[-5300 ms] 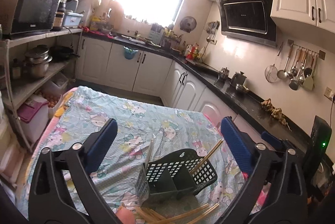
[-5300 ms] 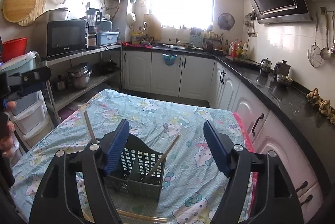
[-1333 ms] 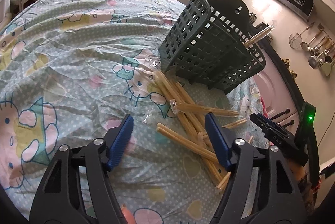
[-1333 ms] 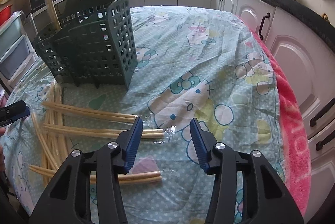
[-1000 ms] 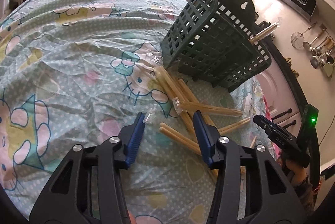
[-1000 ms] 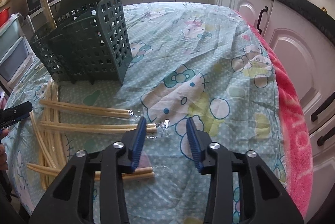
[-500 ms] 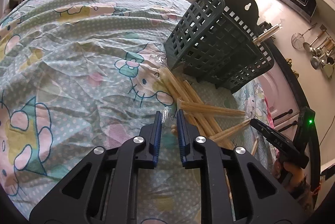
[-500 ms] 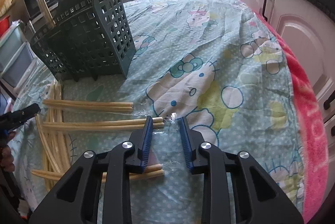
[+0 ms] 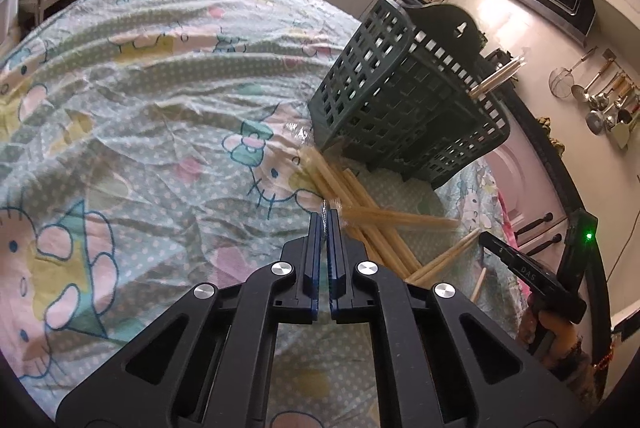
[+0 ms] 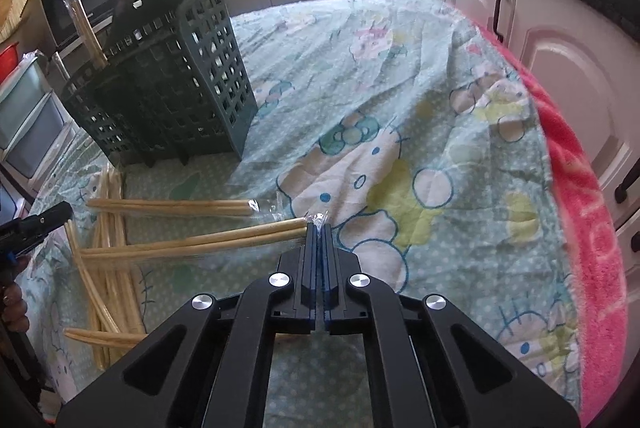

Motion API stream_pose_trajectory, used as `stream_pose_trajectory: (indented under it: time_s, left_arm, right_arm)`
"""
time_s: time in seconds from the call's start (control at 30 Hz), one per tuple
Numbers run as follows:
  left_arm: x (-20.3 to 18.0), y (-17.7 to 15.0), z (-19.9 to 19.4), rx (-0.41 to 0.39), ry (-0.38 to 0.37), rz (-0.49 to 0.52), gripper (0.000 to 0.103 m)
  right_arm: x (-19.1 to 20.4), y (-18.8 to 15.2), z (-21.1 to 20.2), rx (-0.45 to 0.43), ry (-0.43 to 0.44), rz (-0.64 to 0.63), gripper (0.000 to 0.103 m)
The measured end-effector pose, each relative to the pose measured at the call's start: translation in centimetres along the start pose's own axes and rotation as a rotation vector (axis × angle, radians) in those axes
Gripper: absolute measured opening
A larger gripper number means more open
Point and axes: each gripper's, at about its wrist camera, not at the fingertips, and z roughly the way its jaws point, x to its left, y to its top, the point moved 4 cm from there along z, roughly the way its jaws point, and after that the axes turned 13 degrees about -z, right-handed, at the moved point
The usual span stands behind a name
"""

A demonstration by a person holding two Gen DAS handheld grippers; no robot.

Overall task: Organize utensils
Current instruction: 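Lift the chopstick with the left tool while the right tool carries its chopstick toward the basket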

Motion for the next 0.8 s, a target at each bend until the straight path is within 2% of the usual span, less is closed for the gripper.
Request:
stream_pose_trajectory:
  time_s: [0.4, 0.8]
  left_arm:
    - [-2.0, 1.7, -3.8, -0.110, -0.030, 0.051, 0.001]
    - [-3.9, 3.0, -7.4, -0.193, -0.065, 0.089, 0.000]
  right_arm:
    - [2.3, 3.1, -5.6, -0.147, -0.017, -0.105, 0.002]
    - [7.3, 7.0, -11.3, -0.296, 0.045, -0.234, 0.001]
